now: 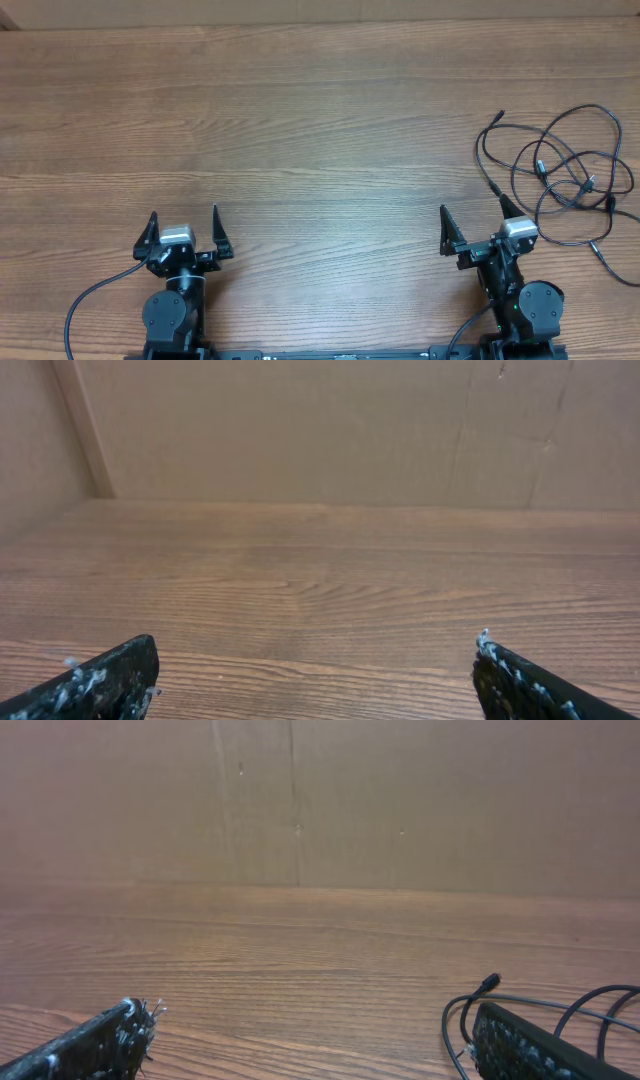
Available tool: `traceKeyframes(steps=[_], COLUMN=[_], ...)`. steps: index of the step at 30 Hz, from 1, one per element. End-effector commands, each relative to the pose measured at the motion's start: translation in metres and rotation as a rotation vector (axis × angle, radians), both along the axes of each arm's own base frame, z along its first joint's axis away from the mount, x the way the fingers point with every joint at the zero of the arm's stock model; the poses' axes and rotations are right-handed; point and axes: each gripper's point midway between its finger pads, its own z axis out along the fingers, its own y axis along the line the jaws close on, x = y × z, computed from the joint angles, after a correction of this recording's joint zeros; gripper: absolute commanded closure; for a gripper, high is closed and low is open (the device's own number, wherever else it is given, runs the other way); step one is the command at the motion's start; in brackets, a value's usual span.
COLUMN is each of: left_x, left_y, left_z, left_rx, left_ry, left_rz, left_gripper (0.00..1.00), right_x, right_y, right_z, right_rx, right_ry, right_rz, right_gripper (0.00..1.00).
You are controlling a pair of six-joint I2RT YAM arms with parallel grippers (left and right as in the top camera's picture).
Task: Untangle cables
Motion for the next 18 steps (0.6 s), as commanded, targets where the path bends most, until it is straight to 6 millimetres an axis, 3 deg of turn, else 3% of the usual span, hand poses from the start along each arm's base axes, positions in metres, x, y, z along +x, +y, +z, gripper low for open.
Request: traceKeyframes(steps=[1,18], left_x=[0.0001,-0.0003], left_y=[-0.0021,0.0039], left_z=[0.0003,-0.0002], left_rx=[-0.018,-0.018], left_ry=[-0.008,-0.006], left_rz=[-0.011,0.014], left_gripper=[0.0,0.0], right_x=[0.0005,0.0005], right_y=[-0.0021,-0.0021], right_z=[-0.0023,-0.0023], right_rx=[-0.005,-0.005], right_ry=[-0.003,-0.003], right_rz=[-0.009,-0.009], right_gripper=[0.0,0.0])
